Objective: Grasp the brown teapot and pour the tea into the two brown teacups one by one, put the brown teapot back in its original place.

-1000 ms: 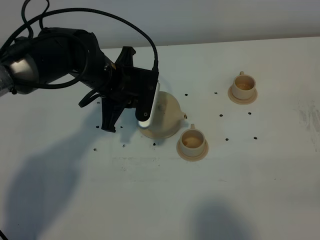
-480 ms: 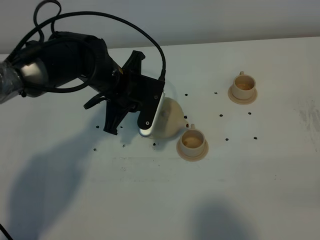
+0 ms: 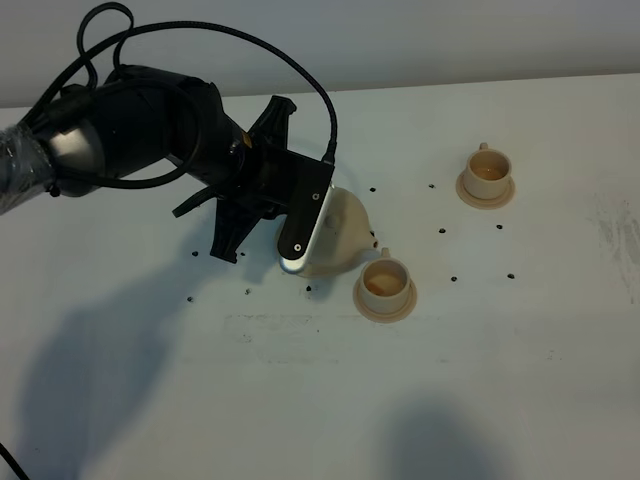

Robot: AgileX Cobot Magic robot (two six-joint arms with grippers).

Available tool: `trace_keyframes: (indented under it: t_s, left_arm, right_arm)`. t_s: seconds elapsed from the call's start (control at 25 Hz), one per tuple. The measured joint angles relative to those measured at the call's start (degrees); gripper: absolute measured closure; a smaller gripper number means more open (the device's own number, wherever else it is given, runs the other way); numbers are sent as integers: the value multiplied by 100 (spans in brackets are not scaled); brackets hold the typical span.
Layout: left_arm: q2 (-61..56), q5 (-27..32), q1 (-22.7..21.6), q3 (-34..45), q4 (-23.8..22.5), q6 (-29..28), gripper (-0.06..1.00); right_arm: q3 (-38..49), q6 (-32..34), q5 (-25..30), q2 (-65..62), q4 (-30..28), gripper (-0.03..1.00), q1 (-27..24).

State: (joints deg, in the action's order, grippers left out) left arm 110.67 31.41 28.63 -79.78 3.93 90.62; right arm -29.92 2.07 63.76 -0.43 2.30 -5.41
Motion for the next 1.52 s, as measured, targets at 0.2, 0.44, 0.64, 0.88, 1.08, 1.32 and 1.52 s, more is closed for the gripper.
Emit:
trace_keyframes:
  t_s: [0.2, 0.44, 0.64, 0.88, 1.08, 1.32, 1.52]
  left_arm:
    - [0, -104, 93, 0, -111, 12, 85]
    - [0, -169, 202, 0, -251, 30, 85]
    - [0, -190, 256, 0, -435, 30, 85]
    - [0, -190, 273, 0, -620, 48, 85]
    - [0, -190, 273, 0, -635, 146, 85]
    - [0, -190, 311, 0, -641, 296, 85]
    - [0, -194, 328, 0, -658, 417, 85]
  right_arm:
    - [0, 0, 0, 0, 0, 50, 0]
    - [0, 0, 0, 0, 0, 50, 0]
    - [0, 0, 0, 0, 0, 50, 0]
    - [0, 0, 0, 0, 0, 50, 0]
    - [0, 0, 0, 0, 0, 50, 0]
    - [0, 0, 0, 0, 0, 50, 0]
    - [0, 0, 0, 0, 0, 50, 0]
